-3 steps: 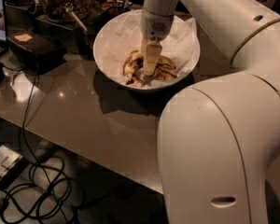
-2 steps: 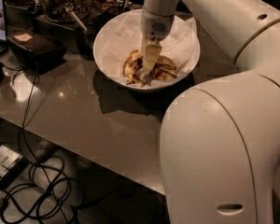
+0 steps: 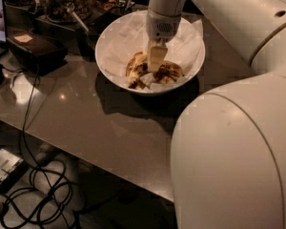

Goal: Pick banana from white bowl

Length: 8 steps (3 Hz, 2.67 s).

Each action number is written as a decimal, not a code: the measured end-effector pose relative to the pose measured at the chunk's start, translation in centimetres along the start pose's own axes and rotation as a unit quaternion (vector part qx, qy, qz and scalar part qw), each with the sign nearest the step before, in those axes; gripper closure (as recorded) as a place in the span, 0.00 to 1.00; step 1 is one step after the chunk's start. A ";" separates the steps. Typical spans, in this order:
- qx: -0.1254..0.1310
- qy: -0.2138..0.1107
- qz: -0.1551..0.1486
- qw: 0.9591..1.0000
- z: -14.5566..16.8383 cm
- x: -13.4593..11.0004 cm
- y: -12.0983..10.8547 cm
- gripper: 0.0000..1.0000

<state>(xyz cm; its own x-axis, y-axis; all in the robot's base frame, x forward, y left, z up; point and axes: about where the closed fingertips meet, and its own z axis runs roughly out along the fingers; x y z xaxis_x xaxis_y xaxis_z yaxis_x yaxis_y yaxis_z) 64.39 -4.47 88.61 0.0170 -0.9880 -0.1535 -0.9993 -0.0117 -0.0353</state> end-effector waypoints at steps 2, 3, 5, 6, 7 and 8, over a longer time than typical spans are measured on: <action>0.018 -0.014 0.001 1.000 -0.3 -0.4 -0.3 1.00; 0.021 -0.020 -0.002 1.000 -1.3 -0.5 0.5 1.00; 0.056 -0.014 -0.004 0.998 -4.2 -0.8 1.8 1.00; 0.057 -0.015 -0.004 0.998 -4.2 -0.8 1.8 1.00; 0.065 -0.022 -0.025 0.997 -5.9 -2.2 4.1 1.00; 0.082 -0.035 -0.074 0.993 -8.5 -4.8 7.7 1.00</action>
Offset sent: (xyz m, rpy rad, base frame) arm -0.0139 -0.0035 0.0136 0.0310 -0.0208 -0.0131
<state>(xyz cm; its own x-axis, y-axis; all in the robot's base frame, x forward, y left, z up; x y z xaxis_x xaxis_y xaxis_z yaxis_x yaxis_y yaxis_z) 56.35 -1.08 97.44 0.1708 -0.9642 -0.2030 -0.9671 -0.1246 -0.2219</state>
